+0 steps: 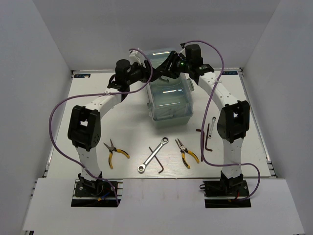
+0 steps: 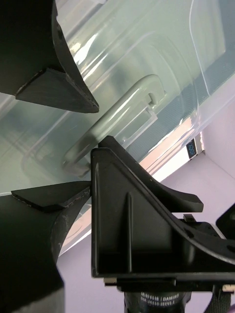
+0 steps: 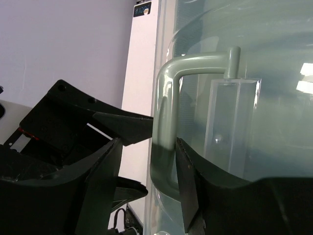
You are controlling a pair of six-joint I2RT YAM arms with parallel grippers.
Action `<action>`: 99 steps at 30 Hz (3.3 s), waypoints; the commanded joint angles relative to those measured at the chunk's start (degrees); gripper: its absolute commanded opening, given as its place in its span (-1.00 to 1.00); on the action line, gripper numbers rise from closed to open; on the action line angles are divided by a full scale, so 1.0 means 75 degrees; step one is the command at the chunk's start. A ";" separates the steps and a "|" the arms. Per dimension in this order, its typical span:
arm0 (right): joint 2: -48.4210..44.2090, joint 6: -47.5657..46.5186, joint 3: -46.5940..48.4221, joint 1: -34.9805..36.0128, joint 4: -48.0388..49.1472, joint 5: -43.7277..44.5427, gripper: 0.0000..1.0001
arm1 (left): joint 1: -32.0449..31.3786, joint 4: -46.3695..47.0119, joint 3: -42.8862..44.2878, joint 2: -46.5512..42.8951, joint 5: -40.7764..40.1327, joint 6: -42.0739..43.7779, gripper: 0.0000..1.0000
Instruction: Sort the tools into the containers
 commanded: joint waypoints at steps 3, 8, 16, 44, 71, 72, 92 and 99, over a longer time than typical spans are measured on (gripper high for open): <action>-0.0483 0.0355 -0.0100 0.0056 0.0597 -0.0644 0.07 | -0.0092 -0.0840 0.0664 0.0234 0.0091 0.0140 0.35; -0.0518 0.0472 -0.0240 -0.0003 0.0808 -0.0796 0.07 | -0.0162 -0.1449 0.1133 0.0527 0.0161 0.0292 0.30; -0.0938 -0.0779 0.0075 -0.0096 -0.0245 0.0336 0.36 | -0.0233 -0.1789 0.1297 0.0598 -0.0178 0.0292 0.28; -0.4361 -0.2762 -0.4340 -0.1561 -0.0949 0.2661 0.39 | -0.0912 -0.6594 0.5303 0.1640 -0.3424 0.1230 -1.00; -0.4420 -0.2434 -0.6346 -0.2627 -0.0200 0.1196 0.47 | -0.0503 -0.4955 0.5822 0.0950 -0.2112 -0.0481 -1.00; -0.4385 -0.2399 -0.6346 -0.2686 -0.0176 0.1161 0.47 | -0.0502 -0.4792 0.5717 0.0856 -0.2112 -0.0597 -1.00; -0.3659 -0.1661 -0.6569 -0.2827 0.1605 -0.1628 0.42 | 0.1137 -0.2552 0.2318 -0.0832 -0.0708 -0.2110 -1.00; -0.3133 -0.1309 -0.6184 -0.2733 0.2367 -0.2554 0.01 | 0.1665 -0.1604 0.1171 -0.1055 -0.0051 -0.2554 -1.00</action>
